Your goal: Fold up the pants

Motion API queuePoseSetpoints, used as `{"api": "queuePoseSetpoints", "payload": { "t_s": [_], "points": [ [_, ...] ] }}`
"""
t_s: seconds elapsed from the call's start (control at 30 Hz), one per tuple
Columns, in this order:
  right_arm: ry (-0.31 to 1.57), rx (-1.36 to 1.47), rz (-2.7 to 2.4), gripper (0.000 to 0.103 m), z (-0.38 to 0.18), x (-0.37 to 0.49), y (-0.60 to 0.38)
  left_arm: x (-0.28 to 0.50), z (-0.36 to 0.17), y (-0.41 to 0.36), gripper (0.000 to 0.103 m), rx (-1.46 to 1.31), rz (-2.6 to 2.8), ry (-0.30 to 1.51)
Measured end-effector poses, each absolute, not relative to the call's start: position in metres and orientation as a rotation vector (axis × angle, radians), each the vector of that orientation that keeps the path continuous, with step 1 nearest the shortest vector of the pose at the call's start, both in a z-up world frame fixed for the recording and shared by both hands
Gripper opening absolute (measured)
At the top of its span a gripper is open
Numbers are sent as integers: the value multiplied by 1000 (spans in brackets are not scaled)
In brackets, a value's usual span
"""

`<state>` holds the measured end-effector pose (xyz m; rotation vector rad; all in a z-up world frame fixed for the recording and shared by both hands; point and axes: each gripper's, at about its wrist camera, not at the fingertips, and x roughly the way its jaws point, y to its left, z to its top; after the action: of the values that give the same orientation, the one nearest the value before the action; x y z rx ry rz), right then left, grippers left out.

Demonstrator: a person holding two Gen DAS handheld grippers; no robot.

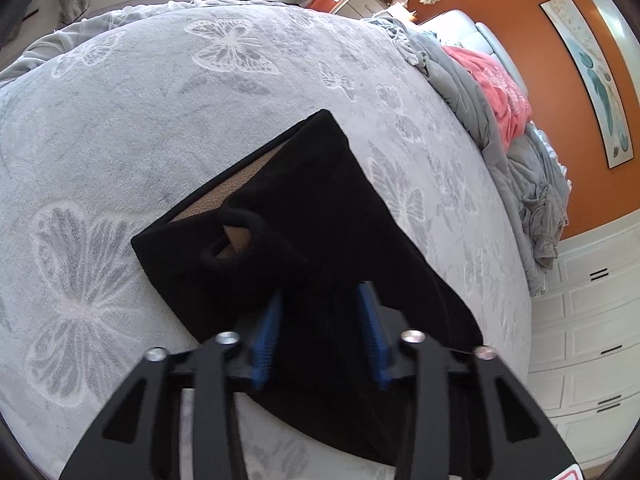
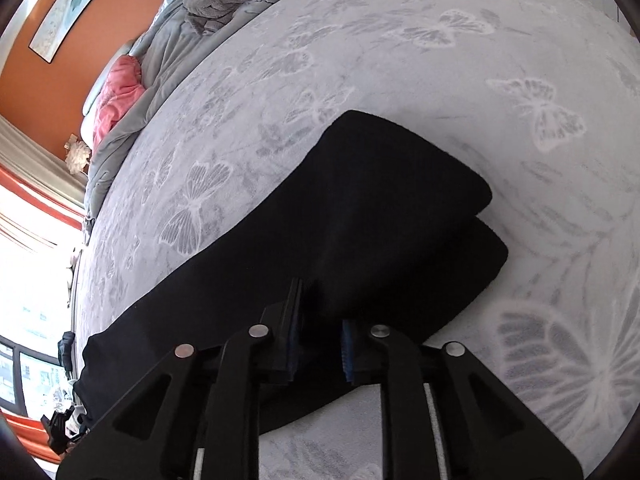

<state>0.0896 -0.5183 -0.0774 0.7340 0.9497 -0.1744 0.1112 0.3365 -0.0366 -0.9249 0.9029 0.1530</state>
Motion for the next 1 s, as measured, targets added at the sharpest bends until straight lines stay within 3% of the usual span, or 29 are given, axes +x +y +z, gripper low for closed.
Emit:
{"api": "queuePoseSetpoints", "payload": {
  "t_s": [0.07, 0.1, 0.13, 0.27, 0.33, 0.43, 0.47, 0.5, 0.53, 0.67, 0.7, 0.77, 0.83, 0.87, 0.93, 1.0],
  "points": [
    [905, 736, -166, 4, -66, 88, -516, 114, -31, 333, 52, -925, 128, 876],
    [864, 729, -153, 4, -53, 85, -515, 117, -27, 332, 9, -888, 123, 870],
    [830, 714, -143, 4, -41, 82, -512, 118, -19, 330, 0, -845, 131, 859],
    [901, 671, -194, 5, -58, 78, -516, 101, 3, 343, 0, -772, 198, 773],
    [973, 708, -199, 6, -74, 78, -521, 99, -18, 360, 0, -824, 235, 855],
    [939, 671, -198, 14, -62, 77, -517, 87, -31, 368, 2, -952, 165, 899],
    [926, 669, -194, 15, -58, 76, -515, 83, -23, 364, 8, -931, 145, 881],
    [918, 671, -198, 16, -56, 75, -514, 78, -13, 359, 42, -875, 143, 866],
    [920, 674, -205, 19, -56, 74, -513, 75, -6, 353, 95, -832, 165, 859],
    [962, 671, -275, 22, -47, 65, -504, 72, -18, 351, 96, -861, 222, 882],
    [953, 659, -285, 23, -39, 62, -499, 75, -26, 354, 95, -903, 212, 901],
    [918, 597, -319, 31, -23, 53, -487, 83, -38, 358, 81, -948, 201, 922],
    [859, 510, -338, 49, -5, 47, -468, 93, -45, 357, 55, -958, 180, 939],
    [835, 476, -332, 53, 2, 45, -457, 95, -47, 356, 46, -957, 175, 943],
    [810, 442, -298, 56, 9, 47, -443, 101, -49, 349, 5, -944, 144, 960],
    [779, 438, -268, 56, 15, 49, -434, 105, -45, 344, 4, -889, 175, 959]
  ]
}}
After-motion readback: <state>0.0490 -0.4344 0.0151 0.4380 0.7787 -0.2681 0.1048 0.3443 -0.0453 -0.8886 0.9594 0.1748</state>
